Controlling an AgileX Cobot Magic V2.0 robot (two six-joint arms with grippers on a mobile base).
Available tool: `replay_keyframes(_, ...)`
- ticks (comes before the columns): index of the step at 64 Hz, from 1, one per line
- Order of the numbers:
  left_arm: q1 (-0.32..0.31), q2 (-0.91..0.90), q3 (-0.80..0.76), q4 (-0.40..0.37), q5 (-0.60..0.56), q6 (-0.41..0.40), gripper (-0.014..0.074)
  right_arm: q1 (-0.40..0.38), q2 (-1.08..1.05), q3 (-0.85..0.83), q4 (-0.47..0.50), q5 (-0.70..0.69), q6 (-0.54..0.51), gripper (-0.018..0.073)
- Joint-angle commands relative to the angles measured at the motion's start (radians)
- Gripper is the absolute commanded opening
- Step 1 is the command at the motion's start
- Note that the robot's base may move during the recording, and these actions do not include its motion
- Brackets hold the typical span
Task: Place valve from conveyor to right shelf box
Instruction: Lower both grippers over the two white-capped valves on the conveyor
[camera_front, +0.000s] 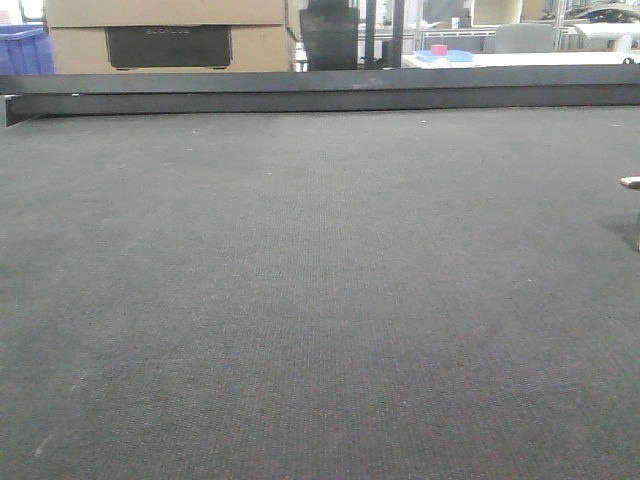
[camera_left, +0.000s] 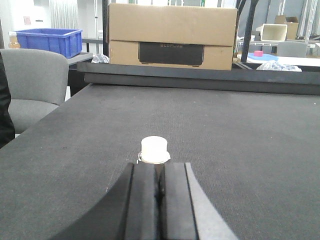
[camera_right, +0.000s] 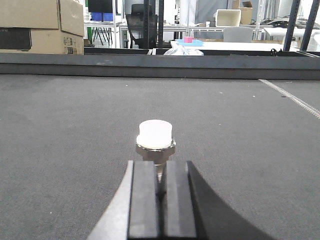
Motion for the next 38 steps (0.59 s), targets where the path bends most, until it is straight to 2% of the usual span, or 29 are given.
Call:
replay_keyframes(1, -0.003, -0.005, -0.002, -0.004, -0.03, -0.003, -0.0111, -0.004, -0.003, 0.0, 0.001, -0.023, -0.004, -0.0155)
replay_keyframes(7, -0.003, -0.005, -0.002, -0.004, -0.03, -0.003, -0.0111, -0.004, -0.003, 0.0, 0.001, -0.058, -0.004, -0.0155)
replay_keyframes(26, -0.003, -0.005, -0.002, -0.004, -0.227, -0.003, -0.0111, -0.004, -0.003, 0.0, 0.001, -0.201, -0.004, -0.0155)
replay_keyframes(32, -0.003, -0.005, -0.037, -0.004, -0.197, -0.003, -0.0111, -0.004, -0.003, -0.019, 0.001, -0.189, -0.004, -0.0155)
replay_keyframes(38, -0.003, 0.002, -0.171, -0.004, -0.043, -0.003, -0.0111, -0.004, -0.003, -0.114, 0.001, -0.115, -0.004, -0.0155)
